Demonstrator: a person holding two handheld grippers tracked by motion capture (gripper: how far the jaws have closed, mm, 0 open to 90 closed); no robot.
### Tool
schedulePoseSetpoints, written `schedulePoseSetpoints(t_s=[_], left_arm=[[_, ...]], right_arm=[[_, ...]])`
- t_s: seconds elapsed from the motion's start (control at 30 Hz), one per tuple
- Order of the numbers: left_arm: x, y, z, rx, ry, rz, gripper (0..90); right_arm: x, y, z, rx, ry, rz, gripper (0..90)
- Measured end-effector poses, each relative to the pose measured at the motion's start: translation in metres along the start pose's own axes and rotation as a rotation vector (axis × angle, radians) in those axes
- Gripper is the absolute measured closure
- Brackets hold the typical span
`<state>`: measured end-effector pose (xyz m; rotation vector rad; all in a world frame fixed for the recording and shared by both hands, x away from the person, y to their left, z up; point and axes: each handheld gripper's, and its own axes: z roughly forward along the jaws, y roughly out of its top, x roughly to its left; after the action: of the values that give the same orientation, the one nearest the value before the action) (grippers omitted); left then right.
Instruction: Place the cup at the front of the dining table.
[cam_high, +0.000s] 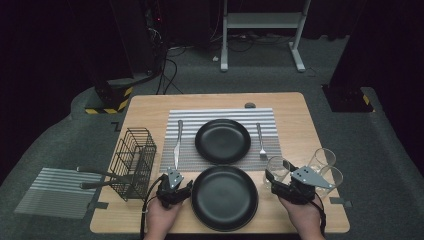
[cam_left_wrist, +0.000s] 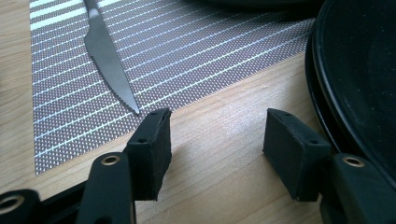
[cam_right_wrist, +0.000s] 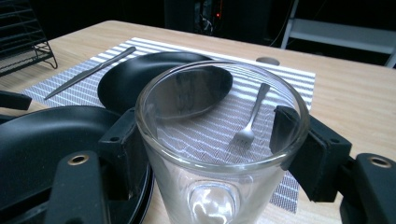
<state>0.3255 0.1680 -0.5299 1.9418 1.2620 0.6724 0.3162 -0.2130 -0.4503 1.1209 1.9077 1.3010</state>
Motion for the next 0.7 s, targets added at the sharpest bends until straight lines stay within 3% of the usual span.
schedulePoseSetpoints(t_s=[0.33, 0.5, 0.57, 0.7], left_arm=[[0.005, 0.000, -0.004, -0.010, 0.004, -0.015, 38.9], [0.009, 0.004, -0.006, -0.008, -0.028, -0.032, 37.6], [0.008, 0.007, -0.009, -0.015, -0.025, -0.033, 36.8], [0.009, 0.011, -0.018, -0.054, -0.061, -0.041, 35.7]], right_arm=[[0.001, 0.005, -0.001, -0.011, 0.009, 0.003, 28.8], [-0.001, 0.006, 0.001, -0.042, 0.007, 0.018, 28.8], [-0.002, 0.007, 0.000, -0.022, 0.017, 0.008, 28.8], [-0.003, 0.008, -0.001, -0.015, 0.018, 0.014, 28.7]])
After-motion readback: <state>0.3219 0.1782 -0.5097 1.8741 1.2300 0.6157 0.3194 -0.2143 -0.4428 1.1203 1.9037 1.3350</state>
